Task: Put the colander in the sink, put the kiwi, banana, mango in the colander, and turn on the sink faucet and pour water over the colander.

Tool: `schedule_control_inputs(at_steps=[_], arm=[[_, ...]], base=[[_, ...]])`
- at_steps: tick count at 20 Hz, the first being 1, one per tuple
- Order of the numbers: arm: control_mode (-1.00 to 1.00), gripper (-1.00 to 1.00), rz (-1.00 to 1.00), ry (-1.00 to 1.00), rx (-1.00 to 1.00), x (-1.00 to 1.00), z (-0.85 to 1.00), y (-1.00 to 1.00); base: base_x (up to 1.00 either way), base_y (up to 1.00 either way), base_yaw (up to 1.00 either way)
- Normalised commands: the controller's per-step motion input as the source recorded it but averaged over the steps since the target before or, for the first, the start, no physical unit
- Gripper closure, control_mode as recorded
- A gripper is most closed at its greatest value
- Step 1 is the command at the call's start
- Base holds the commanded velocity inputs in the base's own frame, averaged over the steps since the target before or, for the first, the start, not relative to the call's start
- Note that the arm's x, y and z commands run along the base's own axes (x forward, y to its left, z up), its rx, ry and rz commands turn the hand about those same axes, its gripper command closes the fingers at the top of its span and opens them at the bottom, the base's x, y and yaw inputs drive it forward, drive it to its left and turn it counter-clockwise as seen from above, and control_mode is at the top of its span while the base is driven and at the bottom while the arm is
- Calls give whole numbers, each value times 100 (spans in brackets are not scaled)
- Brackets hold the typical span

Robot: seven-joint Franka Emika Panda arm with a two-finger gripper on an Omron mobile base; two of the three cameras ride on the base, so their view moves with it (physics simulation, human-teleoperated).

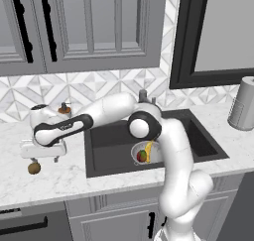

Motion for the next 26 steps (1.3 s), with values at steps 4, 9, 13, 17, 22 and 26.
schedule_control_inputs(at_steps=[4,9,13,17,22,26], arm=[[-100,-100,0,0,0,4,0,24],[-100,-100,0,0,0,4,-10,25],[-100,-100,0,0,-1,0,-27,8],[-100,-100,0,0,0,1,-20,0],[-100,-100,0,0,0,0,-23,0],[-100,-100,0,0,0,0,-23,8]], base=[[0,0,0],[0,0,0],[0,0,0],[0,0,0],[0,0,0],[0,0,0]])
